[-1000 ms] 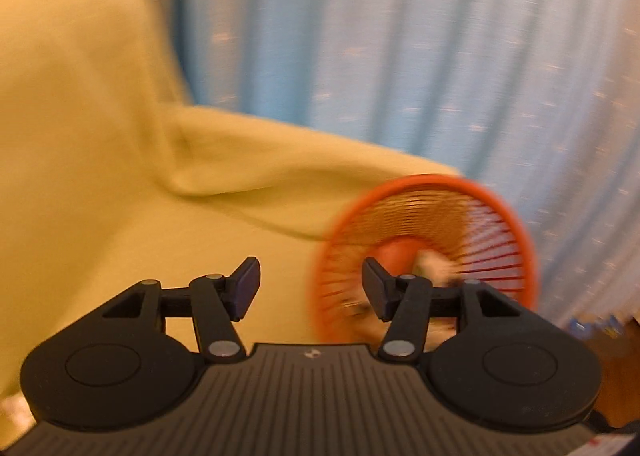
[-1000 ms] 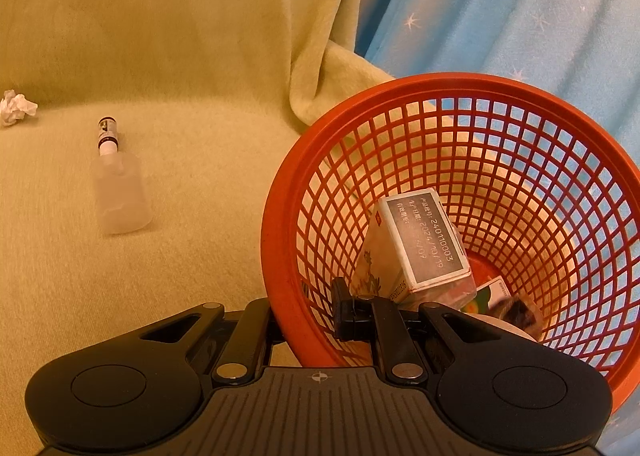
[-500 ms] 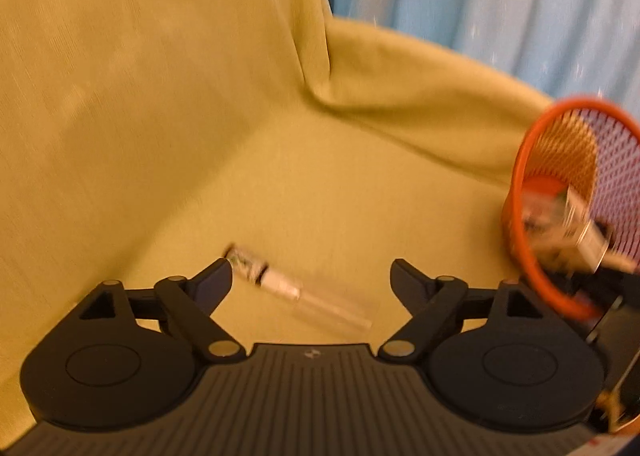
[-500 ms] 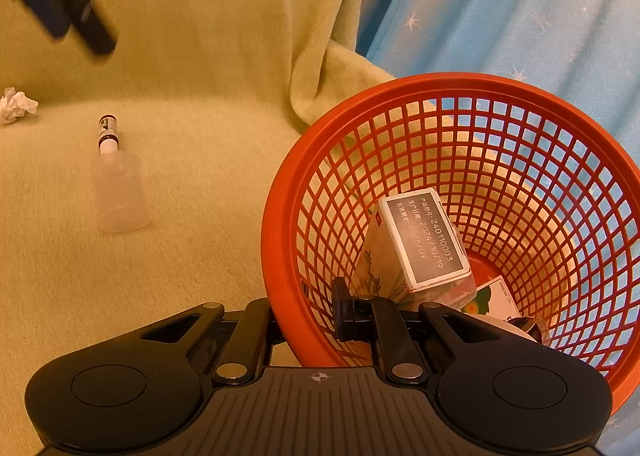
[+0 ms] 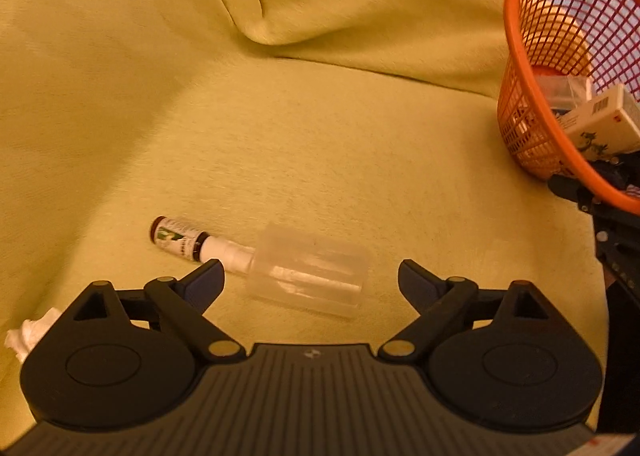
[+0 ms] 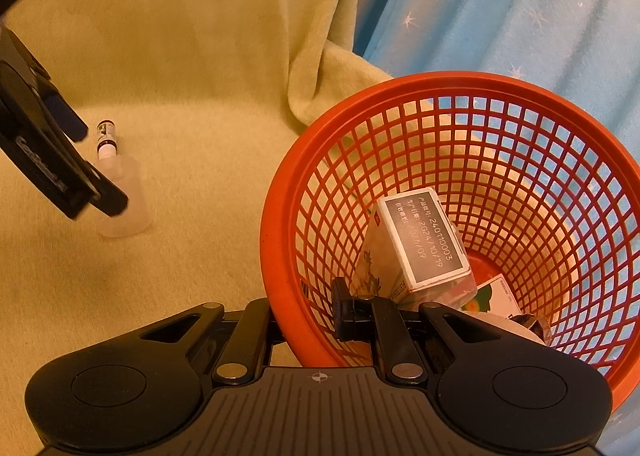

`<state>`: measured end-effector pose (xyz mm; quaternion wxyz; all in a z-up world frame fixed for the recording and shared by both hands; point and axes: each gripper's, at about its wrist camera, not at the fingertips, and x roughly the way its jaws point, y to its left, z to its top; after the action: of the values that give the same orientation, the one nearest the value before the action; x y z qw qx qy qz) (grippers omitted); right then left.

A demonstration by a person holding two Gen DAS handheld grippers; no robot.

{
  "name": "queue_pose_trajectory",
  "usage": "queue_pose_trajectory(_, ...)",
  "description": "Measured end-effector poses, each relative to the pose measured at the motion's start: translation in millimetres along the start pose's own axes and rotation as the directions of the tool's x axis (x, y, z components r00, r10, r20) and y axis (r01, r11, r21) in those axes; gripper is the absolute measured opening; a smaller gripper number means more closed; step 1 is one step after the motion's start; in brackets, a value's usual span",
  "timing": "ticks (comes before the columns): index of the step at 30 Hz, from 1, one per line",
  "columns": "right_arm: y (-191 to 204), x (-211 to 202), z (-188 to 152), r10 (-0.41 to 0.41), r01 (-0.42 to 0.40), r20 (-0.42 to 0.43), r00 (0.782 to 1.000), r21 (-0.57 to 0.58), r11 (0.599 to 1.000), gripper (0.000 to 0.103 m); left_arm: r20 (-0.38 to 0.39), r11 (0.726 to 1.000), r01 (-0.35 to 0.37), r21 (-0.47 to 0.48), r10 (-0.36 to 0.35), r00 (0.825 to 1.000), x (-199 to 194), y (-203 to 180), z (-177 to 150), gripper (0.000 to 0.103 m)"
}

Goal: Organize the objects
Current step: 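Move the left tool back to the clear plastic cup and grasp it, then carry the clear cup with the left tool into the basket and release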

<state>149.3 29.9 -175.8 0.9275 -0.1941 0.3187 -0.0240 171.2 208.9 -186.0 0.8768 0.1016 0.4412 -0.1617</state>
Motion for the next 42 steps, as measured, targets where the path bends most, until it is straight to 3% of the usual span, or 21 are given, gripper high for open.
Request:
queue_pose_trajectory(8, 0, 0, 1, 0.004, -0.004, 0.0, 1.0, 0.002, 1.0, 0.009, -0.042, 1.0, 0.005, 0.024, -0.004, 0.999, 21, 2, -1, 0.089)
queue_pose_trajectory(11, 0, 0, 1, 0.006, -0.006, -0.001, 1.0, 0.001, 1.0, 0.009, -0.064, 1.0, 0.008, 0.025, -0.006, 0.998, 26, 5, -1, 0.073)
queue_pose_trajectory(14, 0, 0, 1, 0.006, -0.006, -0.001, 1.0, 0.001, 1.0, 0.009, -0.066, 1.0, 0.014, 0.006, -0.013, 0.998, 22, 8, -3, 0.072)
queue_pose_trajectory(31, 3, -4, -6, 0.0, 0.0, -0.006, 1.0, -0.027, 1.0, 0.009, 0.027, 0.984, -0.016, -0.178, 0.021, 0.999, -62, 21, 6, 0.071)
queue_pose_trajectory(42, 4, -6, -8, 0.001, -0.001, -0.006, 1.0, -0.036, 0.999, 0.009, 0.109, 0.978, -0.015, -0.207, 0.038, 0.993, -113, 15, 28, 0.071)
